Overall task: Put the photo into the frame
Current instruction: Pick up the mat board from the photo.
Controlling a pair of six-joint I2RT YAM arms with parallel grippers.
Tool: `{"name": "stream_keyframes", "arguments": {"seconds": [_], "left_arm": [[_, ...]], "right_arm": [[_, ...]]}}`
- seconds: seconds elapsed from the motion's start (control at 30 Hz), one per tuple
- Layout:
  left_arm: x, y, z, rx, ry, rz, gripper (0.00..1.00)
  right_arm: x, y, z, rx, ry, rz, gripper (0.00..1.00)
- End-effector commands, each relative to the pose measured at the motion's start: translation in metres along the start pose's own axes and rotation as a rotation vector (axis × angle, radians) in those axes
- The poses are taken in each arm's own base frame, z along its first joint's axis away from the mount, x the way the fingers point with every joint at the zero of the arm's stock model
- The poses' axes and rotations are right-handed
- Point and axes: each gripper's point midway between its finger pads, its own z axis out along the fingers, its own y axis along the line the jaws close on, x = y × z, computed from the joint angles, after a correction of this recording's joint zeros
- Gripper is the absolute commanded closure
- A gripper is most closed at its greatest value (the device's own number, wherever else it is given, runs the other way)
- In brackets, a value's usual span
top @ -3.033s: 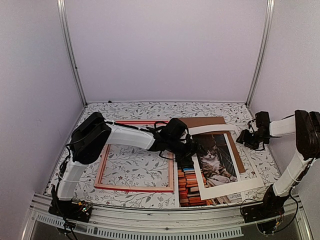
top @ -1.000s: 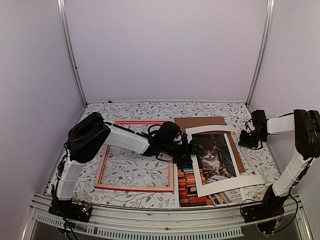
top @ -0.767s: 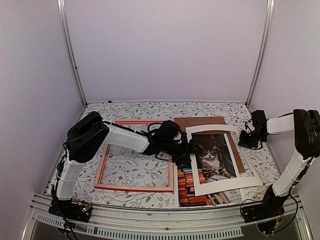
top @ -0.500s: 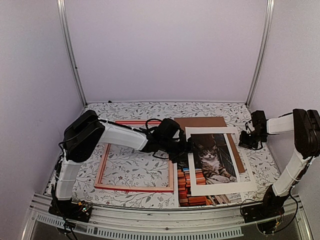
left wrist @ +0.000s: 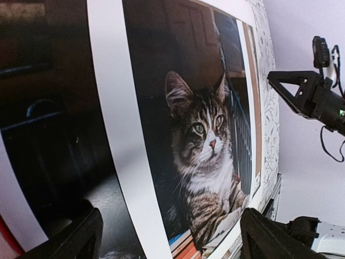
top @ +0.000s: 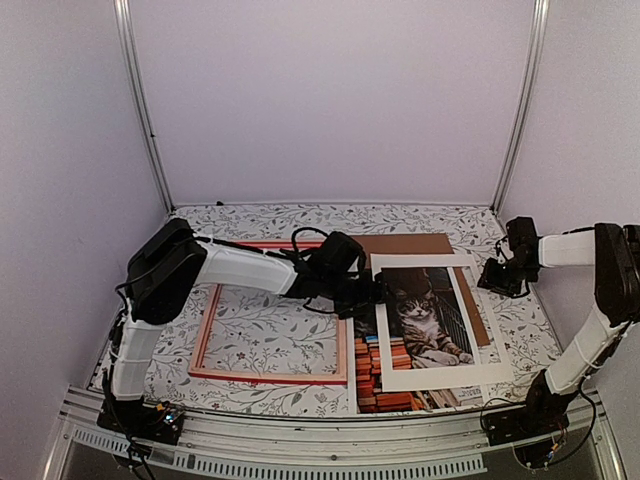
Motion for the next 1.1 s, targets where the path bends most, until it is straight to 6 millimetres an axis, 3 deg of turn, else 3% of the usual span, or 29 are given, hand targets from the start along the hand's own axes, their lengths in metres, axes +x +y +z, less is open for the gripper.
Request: {"name": "stream_keyframes", "arguments": {"seconds": [0.0, 0.23, 0.63, 1.07], "left_arm": [[-0.002, 0.034, 0.006, -0.129, 0.013, 0.018, 0.09], [0.008, 0.04, 0.019, -0.135, 0.055, 0.008, 0.09], [0.028, 0.028, 0.033, -0.05, 0.177, -0.103, 0.08], [0.016, 0.013, 0.039, 0.018, 0.152, -0.122, 0.1]], "right_arm": [[-0.003, -0.011, -0.01, 0.054, -0.021, 0.009, 0.52], [0.007, -0.015, 0.003, 0.058, 0.02, 0.014, 0.43], [0.023, -0.012, 0.017, 0.02, 0.065, 0.029, 0.43], [0.029, -0.009, 0.02, -0.006, 0.086, 0.032, 0.5]]}}
